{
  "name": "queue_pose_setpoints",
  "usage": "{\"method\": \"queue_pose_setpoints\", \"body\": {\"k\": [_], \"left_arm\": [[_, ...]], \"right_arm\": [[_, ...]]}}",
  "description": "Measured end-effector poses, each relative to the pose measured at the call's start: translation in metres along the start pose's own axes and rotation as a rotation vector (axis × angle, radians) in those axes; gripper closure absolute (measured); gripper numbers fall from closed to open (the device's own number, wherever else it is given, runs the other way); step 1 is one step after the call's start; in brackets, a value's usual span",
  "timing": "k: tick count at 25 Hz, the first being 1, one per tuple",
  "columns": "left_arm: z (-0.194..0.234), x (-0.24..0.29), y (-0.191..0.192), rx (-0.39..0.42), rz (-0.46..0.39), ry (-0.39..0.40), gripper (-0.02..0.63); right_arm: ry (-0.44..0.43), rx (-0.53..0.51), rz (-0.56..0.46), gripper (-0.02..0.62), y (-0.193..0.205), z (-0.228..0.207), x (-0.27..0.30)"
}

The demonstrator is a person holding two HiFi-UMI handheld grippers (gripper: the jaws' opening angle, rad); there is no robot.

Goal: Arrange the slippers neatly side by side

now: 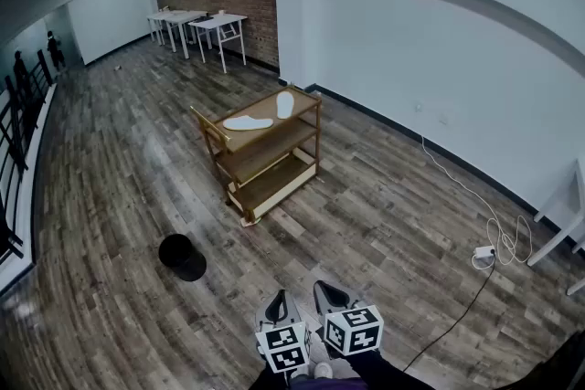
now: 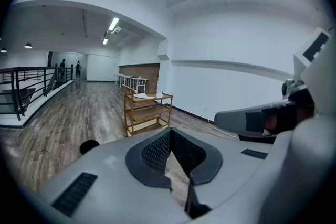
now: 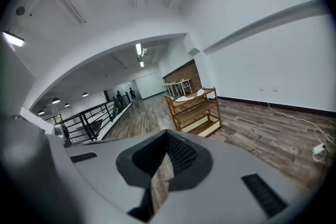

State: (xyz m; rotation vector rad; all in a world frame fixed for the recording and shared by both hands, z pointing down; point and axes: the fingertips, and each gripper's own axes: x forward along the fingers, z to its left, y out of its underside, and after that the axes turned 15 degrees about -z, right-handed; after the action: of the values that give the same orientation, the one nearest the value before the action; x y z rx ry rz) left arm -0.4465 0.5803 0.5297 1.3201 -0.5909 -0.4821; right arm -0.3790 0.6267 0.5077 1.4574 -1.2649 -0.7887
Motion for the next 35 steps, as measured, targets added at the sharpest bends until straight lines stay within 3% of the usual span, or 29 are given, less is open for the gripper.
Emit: {"method": "queue_pose_setpoints", "body": {"k": [25,35], "left_arm": [[0.006,-0.002,-0.001,-0.006,-0.007,0.001,0.606],[0.026,-0.013,0.011,-0.048,0.022,-0.012,0.606]], "right_arm": [[-0.015,0.015,-0.041,0.597,-0.003,0.008,0.003],[0.075,0.019,-0.038,0.597,0.000,-0.008,-0.001]]}}
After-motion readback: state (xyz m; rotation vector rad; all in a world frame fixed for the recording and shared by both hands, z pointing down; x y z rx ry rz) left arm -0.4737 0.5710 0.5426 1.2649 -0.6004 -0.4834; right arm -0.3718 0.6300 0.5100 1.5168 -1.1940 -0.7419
